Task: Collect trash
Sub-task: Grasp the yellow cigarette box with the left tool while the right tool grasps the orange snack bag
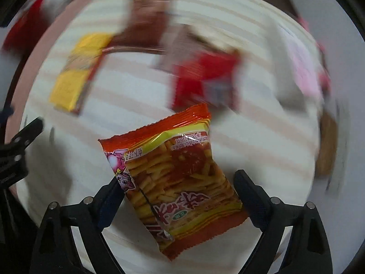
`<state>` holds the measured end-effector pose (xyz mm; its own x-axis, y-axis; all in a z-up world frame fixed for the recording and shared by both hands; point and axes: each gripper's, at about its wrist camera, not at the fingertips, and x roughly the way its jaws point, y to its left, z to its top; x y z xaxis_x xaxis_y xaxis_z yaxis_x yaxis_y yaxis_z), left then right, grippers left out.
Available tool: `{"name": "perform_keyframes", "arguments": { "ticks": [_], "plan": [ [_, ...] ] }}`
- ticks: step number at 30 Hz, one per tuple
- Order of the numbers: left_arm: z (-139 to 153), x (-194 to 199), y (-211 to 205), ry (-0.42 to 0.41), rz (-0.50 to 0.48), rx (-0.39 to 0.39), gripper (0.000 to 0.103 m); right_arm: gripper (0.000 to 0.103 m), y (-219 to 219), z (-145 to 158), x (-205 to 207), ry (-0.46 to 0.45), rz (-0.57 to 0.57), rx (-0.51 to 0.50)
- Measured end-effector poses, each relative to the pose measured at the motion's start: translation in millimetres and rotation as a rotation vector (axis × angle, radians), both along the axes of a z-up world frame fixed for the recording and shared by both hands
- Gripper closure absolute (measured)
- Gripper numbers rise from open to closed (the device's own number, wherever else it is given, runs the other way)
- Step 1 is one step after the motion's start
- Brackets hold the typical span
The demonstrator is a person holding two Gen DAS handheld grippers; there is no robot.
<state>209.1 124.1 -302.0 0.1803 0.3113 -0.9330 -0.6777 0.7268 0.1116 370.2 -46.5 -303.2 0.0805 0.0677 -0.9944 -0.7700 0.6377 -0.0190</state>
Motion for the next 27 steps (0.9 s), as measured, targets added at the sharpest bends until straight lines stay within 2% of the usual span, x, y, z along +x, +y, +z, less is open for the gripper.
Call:
{"name": "perform_keyframes", "arguments": {
  "ticks": [4, 6, 8, 11, 14, 16, 17, 19, 27],
  "plan": [
    [-2, 29, 5, -0.006, -0.041, -0.079, 0.001, 0.010, -41, 7, 20, 0.078, -0.321, 0.139],
    [-5, 46, 4, 0.003, -0.082, -0.114, 0.001, 0.009, -54, 8, 28, 0.114, -0.391, 0.185],
    [-10, 60, 5, 0.025, -0.113, -0.125, 0.001, 0.006, -59, 11, 32, 0.142, -0.392, 0.212],
    [-22, 79, 3, 0.066, -0.161, -0.140, 0.001, 0.004, -65, 16, 37, 0.121, -0.371, 0.215],
    [-20, 83, 1, 0.048, -0.171, -0.124, 0.003, 0.004, -60, 18, 40, 0.100, -0.339, 0.203],
    [-17, 82, 0, 0.019, -0.174, -0.131, 0.021, 0.004, -55, 19, 41, 0.090, -0.309, 0.184],
    [-15, 81, -2, 0.006, -0.174, -0.138, 0.026, 0.004, -55, 13, 46, 0.090, -0.303, 0.178],
    [-11, 83, -5, -0.008, -0.181, -0.135, 0.049, 0.004, -49, 9, 43, 0.086, -0.282, 0.157],
    [-7, 76, -14, 0.000, -0.192, -0.085, 0.050, 0.006, -35, 1, 21, 0.046, -0.254, 0.116]
  ]
}}
